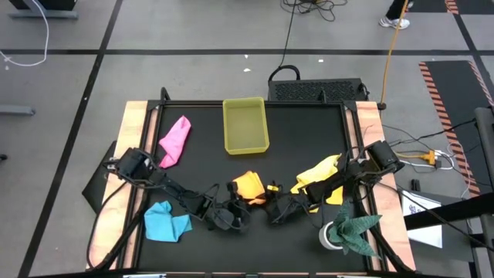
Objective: Fold microfiber towels
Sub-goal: Put the orange towel into the yellow bin
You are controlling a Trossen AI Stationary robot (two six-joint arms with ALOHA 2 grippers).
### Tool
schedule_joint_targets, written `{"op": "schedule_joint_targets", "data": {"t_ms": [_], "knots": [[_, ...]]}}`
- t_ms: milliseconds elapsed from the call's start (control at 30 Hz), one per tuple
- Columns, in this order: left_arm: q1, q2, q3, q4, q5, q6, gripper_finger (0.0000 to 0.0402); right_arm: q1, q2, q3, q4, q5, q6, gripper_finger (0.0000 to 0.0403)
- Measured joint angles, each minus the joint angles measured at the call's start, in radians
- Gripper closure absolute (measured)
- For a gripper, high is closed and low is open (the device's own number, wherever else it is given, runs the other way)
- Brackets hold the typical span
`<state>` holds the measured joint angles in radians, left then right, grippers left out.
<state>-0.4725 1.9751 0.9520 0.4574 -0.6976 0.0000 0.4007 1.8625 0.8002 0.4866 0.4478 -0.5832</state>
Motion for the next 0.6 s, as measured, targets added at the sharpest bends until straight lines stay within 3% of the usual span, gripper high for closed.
{"op": "schedule_joint_targets", "data": {"t_ms": [133,333,467,600], "knots": [[0.004,0.000,0.000,-0.015,0.087,0.043,0.0327,-0.001,0.000,0.000,-0.010,-0.003,0.051,0.0365],[0.004,-0.001,0.000,-0.043,0.200,0.101,0.0225,-0.026,0.000,-0.001,-0.032,-0.075,0.131,0.0393],[0.004,-0.001,0.001,-0.077,0.144,0.131,0.0183,-0.052,0.001,-0.002,-0.052,-0.196,0.193,0.0384],[0.001,0.002,0.001,-0.100,0.086,0.137,0.0173,-0.074,0.001,-0.002,-0.056,-0.216,0.257,0.0373]]}}
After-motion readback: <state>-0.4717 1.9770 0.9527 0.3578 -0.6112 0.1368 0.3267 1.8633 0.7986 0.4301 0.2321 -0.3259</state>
